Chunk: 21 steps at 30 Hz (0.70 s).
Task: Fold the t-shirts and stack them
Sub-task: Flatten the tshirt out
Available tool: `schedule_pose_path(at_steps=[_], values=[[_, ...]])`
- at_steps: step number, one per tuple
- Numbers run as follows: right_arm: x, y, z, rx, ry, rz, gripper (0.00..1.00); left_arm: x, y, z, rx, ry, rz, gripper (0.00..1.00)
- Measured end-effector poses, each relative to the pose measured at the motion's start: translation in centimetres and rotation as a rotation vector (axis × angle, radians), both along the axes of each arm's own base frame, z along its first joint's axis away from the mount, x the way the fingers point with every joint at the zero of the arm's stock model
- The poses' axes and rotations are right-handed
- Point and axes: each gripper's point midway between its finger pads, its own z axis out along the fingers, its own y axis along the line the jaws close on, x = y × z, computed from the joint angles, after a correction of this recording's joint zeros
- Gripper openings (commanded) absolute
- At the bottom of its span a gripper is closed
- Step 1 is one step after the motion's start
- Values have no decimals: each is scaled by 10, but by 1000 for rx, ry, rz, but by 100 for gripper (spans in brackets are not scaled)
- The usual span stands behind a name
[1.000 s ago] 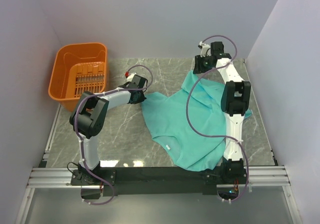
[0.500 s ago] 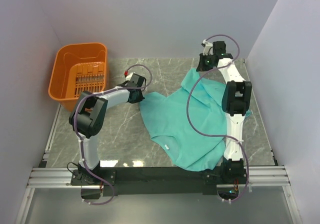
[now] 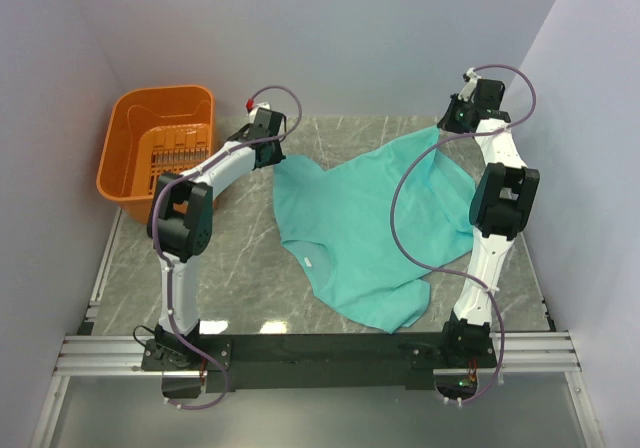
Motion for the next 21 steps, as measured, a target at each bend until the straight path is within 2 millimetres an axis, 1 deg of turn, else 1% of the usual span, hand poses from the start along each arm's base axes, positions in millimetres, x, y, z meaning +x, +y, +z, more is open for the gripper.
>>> schedule_pose_path(at_steps=[2, 5, 8, 12, 13, 14, 15, 16, 17, 19, 20, 21], values=[[2, -1, 2, 0, -8, -12, 0, 11, -2, 4, 15, -12, -8, 8], [4, -4, 4, -6, -12, -36, 0, 27, -3, 3, 31, -19, -12, 7], [8, -8, 12, -17, -30, -55, 0, 40, 4, -1, 47, -13, 6, 7], [18, -14, 29, -31, -79, -93, 0, 62, 18, -3, 54, -18, 46, 7], [20, -16, 34, -33, -92, -104, 0, 66, 22, -3, 55, -18, 55, 10], [22, -18, 37, -37, -102, -116, 0, 73, 25, -2, 52, -27, 64, 16], [24, -20, 40, -40, -111, -126, 0, 79, 28, -1, 49, -32, 70, 24], [26, -21, 43, -43, -118, -139, 0, 86, 31, 1, 41, -40, 77, 40], [27, -21, 45, -45, -123, -143, 10, 91, 31, 3, 37, -52, 74, 48], [30, -22, 52, -54, -140, -161, 25, 101, 33, 7, 13, -67, 73, 59], [32, -22, 54, -60, -147, -164, 36, 103, 32, 10, -4, -72, 64, 61], [33, -22, 57, -62, -155, -168, 43, 104, 30, 11, -19, -74, 52, 63]])
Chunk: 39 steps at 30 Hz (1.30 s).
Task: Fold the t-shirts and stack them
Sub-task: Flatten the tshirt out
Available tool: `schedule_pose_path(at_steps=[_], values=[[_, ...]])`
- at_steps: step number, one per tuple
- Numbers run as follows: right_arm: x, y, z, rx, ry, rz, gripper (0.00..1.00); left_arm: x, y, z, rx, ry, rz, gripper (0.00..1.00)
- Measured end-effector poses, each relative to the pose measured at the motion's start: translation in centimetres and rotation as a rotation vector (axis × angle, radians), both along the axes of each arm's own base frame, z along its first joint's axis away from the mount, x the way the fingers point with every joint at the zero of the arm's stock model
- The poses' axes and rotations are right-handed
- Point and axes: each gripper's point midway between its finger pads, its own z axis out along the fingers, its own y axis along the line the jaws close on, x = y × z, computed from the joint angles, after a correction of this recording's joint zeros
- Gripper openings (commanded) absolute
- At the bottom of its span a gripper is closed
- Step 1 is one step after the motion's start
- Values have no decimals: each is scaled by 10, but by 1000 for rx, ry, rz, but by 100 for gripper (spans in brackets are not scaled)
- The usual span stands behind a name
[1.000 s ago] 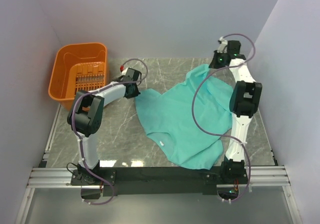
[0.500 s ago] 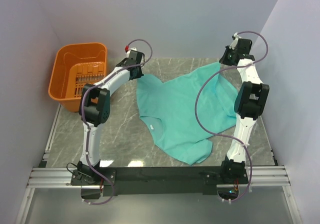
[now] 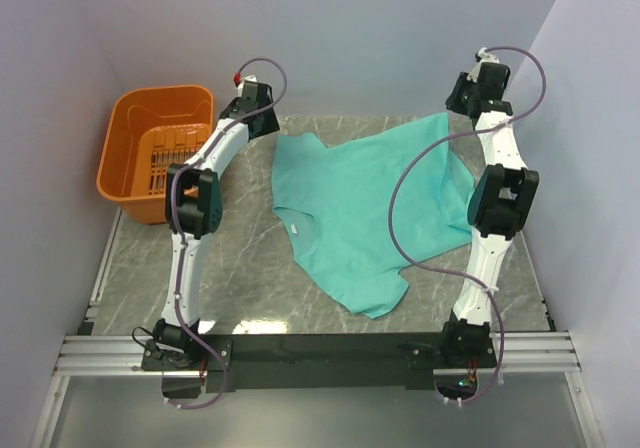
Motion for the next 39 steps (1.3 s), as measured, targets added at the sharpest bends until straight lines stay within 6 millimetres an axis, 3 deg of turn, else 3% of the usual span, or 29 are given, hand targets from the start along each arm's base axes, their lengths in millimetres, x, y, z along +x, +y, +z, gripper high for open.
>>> schedule_pose_path(at_steps=[2, 4, 7, 10, 16, 18, 20, 22, 25, 28, 39], values=[[-1, 0, 0, -21, -7, 3, 57, 2, -7, 6, -32, -16, -29, 65], [-8, 1, -6, -37, 9, 14, 62, 1, -19, 14, -66, -34, -72, 65], [-38, 10, -19, -62, 76, 108, 66, -18, -34, 28, -103, -41, -139, 65], [-86, 26, -17, -116, 136, 320, 66, -57, -50, 55, -127, -68, -234, 68], [-217, 26, -13, -270, 214, 577, 67, -192, -93, 124, -207, -219, -438, 73], [-257, 16, -24, -295, 247, 590, 67, -244, -108, 126, -271, -250, -509, 72], [-294, 2, -43, -299, 301, 582, 66, -289, -117, 108, -329, -224, -549, 71], [-320, -11, -65, -293, 358, 565, 66, -325, -124, 73, -378, -148, -561, 70], [-348, -16, -96, -260, 435, 567, 66, -372, -127, 9, -399, 27, -544, 69], [-364, -11, -112, -227, 474, 575, 65, -411, -133, -28, -420, 152, -519, 67], [-360, -11, -107, -238, 428, 532, 64, -449, -182, -66, -503, 322, -370, 63]])
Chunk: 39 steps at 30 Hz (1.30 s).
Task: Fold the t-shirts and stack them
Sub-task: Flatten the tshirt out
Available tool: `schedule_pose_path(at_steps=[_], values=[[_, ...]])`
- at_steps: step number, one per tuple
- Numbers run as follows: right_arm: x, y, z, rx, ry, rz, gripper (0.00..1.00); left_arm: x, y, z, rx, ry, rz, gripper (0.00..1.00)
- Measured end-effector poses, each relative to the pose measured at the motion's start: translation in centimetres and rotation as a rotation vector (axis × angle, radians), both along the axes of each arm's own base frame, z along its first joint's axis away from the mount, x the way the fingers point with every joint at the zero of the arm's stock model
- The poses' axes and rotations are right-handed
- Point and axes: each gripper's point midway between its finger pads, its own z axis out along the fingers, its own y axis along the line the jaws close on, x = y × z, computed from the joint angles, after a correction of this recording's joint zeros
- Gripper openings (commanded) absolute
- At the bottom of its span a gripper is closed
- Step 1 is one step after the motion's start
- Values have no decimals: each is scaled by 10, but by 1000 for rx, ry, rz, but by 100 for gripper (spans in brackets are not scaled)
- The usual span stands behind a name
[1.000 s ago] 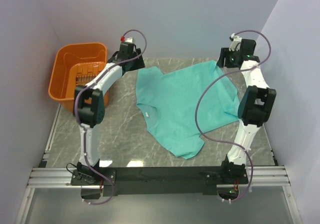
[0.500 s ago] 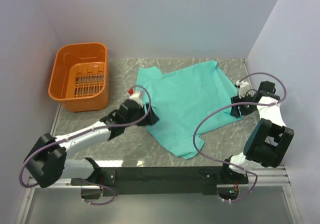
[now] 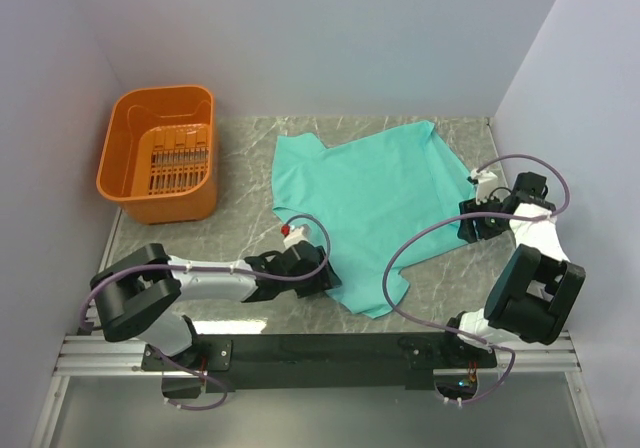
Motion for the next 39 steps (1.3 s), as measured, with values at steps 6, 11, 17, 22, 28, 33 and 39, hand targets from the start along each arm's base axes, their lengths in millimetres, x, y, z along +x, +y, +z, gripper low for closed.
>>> schedule_pose_path(at_steps=[6, 11, 17, 22, 28, 33, 39], values=[[-2, 0, -3, -6, -3, -5, 64, -26, -21, -2, -34, 123, 76, 60], [-4, 0, -6, -6, 3, -6, 64, -44, -39, -4, -75, 207, 123, 53], [-1, -4, -6, -26, -4, -12, 63, -40, -51, -15, -79, 245, 183, 14], [1, -8, -9, -35, 6, -25, 63, -29, -43, -17, -72, 228, 212, 1], [11, -12, -7, -30, 11, -10, 63, -16, -2, -16, -1, 139, 244, 1], [12, -1, 3, 13, -4, 55, 63, -8, 33, -17, 65, 87, 270, 2], [4, 16, 2, 47, 9, 142, 63, 0, 68, -17, 122, 29, 273, 2]])
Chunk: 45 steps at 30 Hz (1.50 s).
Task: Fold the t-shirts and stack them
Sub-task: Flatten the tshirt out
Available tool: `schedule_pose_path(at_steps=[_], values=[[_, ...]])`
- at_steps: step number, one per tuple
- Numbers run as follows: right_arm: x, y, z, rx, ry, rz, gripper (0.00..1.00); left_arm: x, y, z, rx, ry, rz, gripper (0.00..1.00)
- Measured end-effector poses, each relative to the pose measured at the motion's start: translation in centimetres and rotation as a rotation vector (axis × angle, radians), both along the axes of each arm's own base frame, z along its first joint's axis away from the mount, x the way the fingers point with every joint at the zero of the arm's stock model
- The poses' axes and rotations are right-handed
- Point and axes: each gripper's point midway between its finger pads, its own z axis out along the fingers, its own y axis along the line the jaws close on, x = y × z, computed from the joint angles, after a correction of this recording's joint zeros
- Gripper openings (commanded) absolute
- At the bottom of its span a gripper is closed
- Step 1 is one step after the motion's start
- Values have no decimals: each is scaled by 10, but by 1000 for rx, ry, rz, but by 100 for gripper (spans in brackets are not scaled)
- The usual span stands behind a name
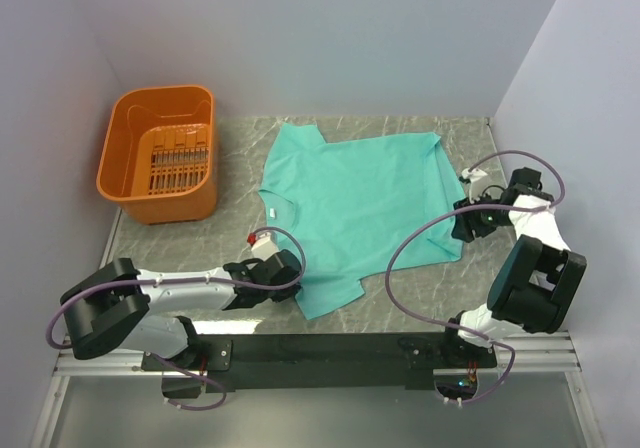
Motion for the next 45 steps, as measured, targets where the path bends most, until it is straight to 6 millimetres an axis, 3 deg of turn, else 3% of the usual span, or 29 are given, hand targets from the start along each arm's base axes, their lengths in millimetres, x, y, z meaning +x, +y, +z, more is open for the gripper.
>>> schedule_pose_path(at_steps=[10, 14, 20, 24, 29, 32, 35, 39, 42, 45], values=[[-32, 42, -28, -41, 75, 133, 62, 1, 0, -1, 23, -23, -49, 2], [-20, 45, -30, -115, 56, 120, 59, 2, -4, 0, 15, -30, -60, 2], [2, 32, -27, -202, 8, 25, 58, 2, -4, 0, 15, -32, -62, 1], [6, 28, -26, -222, 1, -5, 55, 2, -4, 0, 9, -35, -62, 1], [6, 37, -30, -211, 13, 6, 52, 2, -4, 0, 6, -36, -62, 1], [5, 44, -37, -200, 34, 11, 47, 2, -4, 0, 5, -37, -62, 1], [4, 44, -41, -199, 52, -4, 35, 1, -3, 0, 2, -38, -62, 1], [4, 41, -41, -203, 59, -37, 3, 0, -2, 0, 1, -39, -62, 1], [4, 35, -34, -190, 48, -90, 0, -1, 0, 0, -2, -39, -61, 1], [5, 8, -12, -174, -17, -215, 0, -3, 4, 0, -6, -37, -56, 1]])
